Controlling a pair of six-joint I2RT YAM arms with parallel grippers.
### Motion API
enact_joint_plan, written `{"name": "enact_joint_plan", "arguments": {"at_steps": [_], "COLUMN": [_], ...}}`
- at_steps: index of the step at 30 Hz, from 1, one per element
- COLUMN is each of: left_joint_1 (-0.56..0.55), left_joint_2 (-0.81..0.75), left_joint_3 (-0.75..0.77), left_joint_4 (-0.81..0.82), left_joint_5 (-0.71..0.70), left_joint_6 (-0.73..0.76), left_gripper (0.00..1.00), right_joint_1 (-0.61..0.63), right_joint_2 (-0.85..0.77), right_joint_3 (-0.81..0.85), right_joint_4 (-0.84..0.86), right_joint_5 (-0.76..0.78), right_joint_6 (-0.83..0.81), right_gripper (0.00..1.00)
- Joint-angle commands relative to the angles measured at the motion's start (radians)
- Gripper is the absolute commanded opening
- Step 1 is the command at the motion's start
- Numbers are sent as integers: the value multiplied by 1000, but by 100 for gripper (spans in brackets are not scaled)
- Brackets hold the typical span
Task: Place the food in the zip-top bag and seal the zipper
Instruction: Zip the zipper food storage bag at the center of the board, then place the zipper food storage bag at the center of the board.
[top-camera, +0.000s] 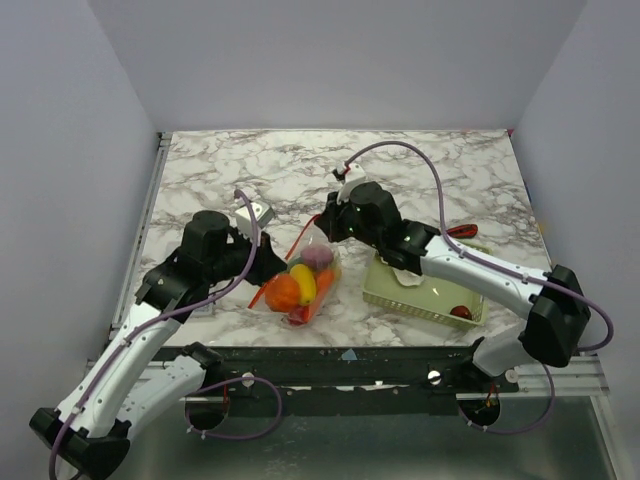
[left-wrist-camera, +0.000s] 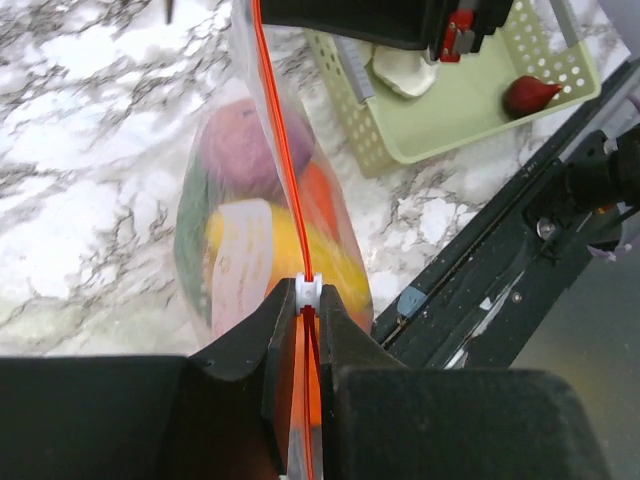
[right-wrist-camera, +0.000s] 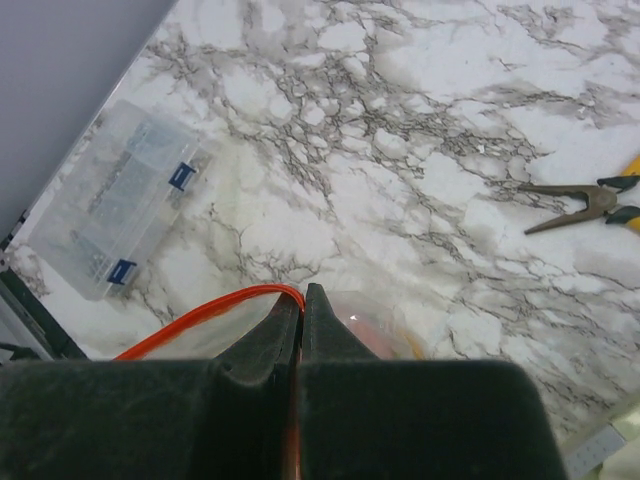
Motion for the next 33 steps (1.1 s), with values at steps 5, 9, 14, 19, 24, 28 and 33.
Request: {"name": "enact_joint_plan", "arguments": {"at_steps": [5,9,14,19,24,28,33], "left_joint_1": [-1,-1,-3,-1,-2,-1,-2], "left_joint_2": [-160,-201,-248,-284,-302,-298,-322], "left_joint_3": [23,42,48,72,107,200,282], "left_joint_4": [-275,-349,-418,-476,-491,-483,-414], "left_joint_5": [-140,-155,-185,-275,-392,-556,-596], "left_joint_6": [-68,-100,-150,-160,-175,-161,-115], "left_gripper": [0,0,0,6,51,71,81], "right_joint_1": [-53,-58,-71,-73,-73,-73,-73], "right_joint_2": [149,199,266,300,321,346,427], "right_joint_3": [115,144,200,226,232,229,301], "right_joint_4": [91,115,117,110,115,138,82], "right_joint_5": [96,102,103,110,92,63,73], "right_joint_6": [3,7,2,-26,-59,-81,-76], "right_gripper": [0,0,0,0,0,0,3]}}
